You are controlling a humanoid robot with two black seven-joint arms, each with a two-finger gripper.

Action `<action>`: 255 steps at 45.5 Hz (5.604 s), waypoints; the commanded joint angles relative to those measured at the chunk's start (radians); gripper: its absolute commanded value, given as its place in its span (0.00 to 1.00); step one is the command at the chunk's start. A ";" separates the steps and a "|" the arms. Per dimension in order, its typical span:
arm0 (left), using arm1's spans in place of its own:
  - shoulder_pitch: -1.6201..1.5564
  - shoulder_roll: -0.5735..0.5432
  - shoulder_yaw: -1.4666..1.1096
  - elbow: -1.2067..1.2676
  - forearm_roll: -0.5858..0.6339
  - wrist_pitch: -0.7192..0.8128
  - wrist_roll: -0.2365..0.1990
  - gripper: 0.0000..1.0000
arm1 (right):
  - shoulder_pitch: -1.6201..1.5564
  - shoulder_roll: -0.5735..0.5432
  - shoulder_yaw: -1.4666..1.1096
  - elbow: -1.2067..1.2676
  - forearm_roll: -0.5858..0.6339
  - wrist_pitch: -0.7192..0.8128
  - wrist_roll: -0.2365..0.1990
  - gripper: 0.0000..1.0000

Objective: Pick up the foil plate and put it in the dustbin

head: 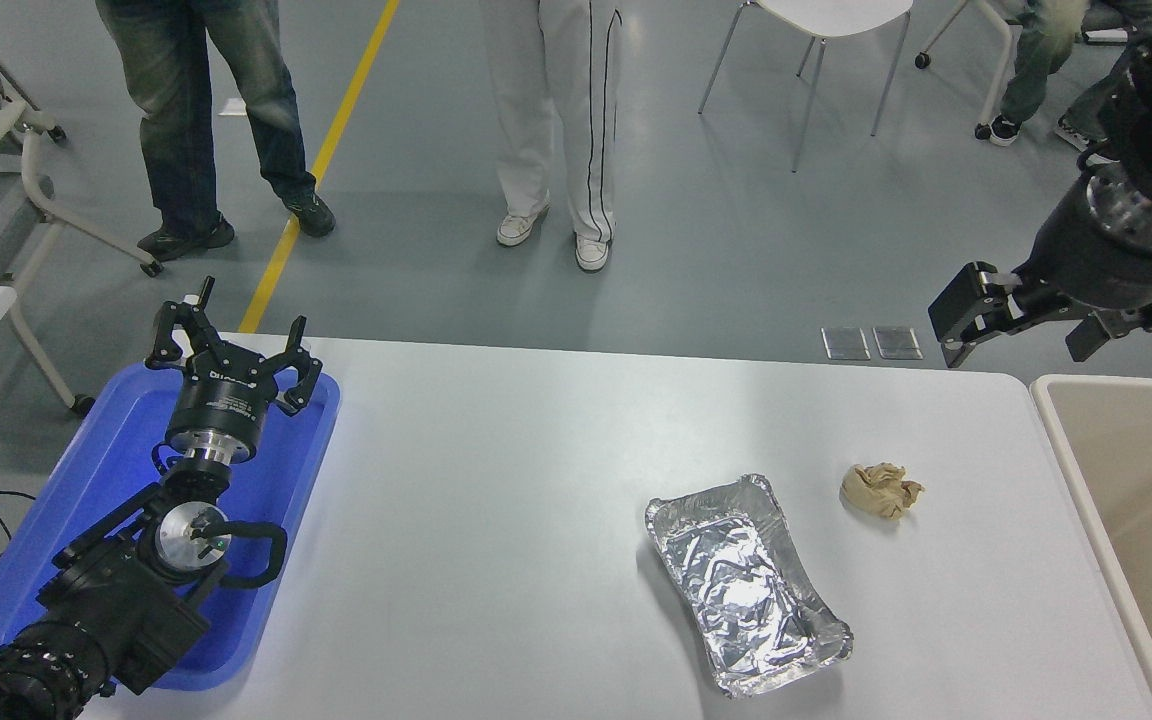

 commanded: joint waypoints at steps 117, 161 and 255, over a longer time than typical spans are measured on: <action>0.000 0.000 -0.001 0.001 0.000 0.000 0.000 1.00 | -0.745 0.183 0.337 -0.196 -0.299 -0.472 -0.003 0.91; 0.000 0.000 -0.001 0.000 0.000 0.000 0.000 1.00 | -0.943 0.251 0.338 -0.377 -0.222 -0.518 -0.006 0.73; 0.000 0.000 -0.001 0.000 0.000 0.000 0.000 1.00 | -0.325 -0.101 0.305 0.011 -0.138 0.000 -0.049 0.00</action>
